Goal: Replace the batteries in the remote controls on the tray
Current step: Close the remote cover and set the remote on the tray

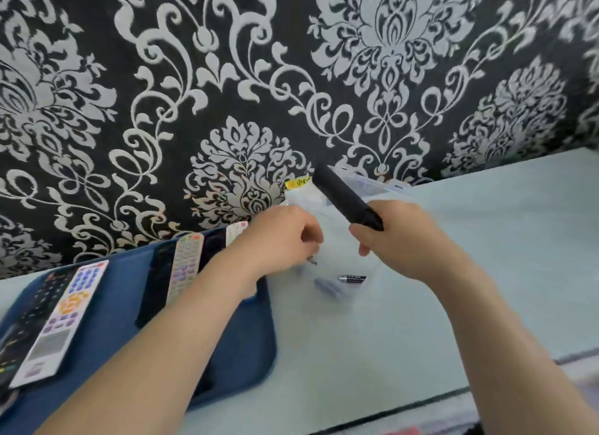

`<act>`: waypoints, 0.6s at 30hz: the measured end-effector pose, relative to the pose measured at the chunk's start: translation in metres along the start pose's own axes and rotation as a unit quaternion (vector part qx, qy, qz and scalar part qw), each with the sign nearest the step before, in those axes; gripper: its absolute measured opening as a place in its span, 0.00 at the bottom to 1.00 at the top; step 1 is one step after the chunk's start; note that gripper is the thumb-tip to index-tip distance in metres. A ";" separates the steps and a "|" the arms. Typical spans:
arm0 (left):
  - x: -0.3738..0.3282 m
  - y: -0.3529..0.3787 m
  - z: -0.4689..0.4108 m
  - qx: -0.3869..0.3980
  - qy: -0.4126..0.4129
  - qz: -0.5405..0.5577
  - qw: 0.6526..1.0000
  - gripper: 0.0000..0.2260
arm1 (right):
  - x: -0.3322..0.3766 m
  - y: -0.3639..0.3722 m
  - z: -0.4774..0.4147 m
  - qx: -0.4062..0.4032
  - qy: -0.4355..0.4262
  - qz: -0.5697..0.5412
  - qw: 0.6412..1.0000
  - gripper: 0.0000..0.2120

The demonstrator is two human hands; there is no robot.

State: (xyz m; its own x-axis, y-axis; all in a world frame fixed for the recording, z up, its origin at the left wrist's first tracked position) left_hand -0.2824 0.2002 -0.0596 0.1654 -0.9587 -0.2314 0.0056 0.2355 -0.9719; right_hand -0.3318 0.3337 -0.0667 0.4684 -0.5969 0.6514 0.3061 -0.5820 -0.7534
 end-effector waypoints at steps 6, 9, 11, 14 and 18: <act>0.002 0.020 -0.024 0.132 -0.042 -0.172 0.975 0.18 | 0.002 0.003 -0.004 0.004 -0.019 0.020 1.000 0.08; -0.004 0.040 -0.026 0.223 -0.041 -0.224 0.948 0.26 | 0.004 0.005 -0.005 0.009 -0.027 0.018 0.999 0.08; -0.013 0.052 -0.026 0.268 -0.028 -0.202 0.942 0.27 | 0.004 0.005 -0.007 0.014 -0.034 0.025 0.999 0.08; -0.032 0.057 -0.023 0.294 0.009 -0.093 0.951 0.17 | 0.000 0.006 -0.008 0.022 -0.029 0.005 0.999 0.08; -0.054 0.062 -0.022 0.228 0.056 -0.057 0.970 0.06 | -0.008 0.000 -0.010 0.010 -0.018 -0.024 1.000 0.08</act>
State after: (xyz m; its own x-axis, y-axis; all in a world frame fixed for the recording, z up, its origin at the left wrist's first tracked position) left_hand -0.3122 0.2626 -0.1080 0.0307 -0.9879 -0.1518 0.4582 0.1488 -0.8763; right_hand -0.3438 0.3328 -0.0714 0.4819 -0.5486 0.6832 0.3446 -0.5982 -0.7234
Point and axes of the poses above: each hand's wrist, its own z-axis away from the middle knuckle, its own y-axis out of the palm, x = y × z, the point moved 10 cm from there along -z, towards the middle knuckle, and after that the axes turned 3 degrees about -y, right-handed, at the moved point
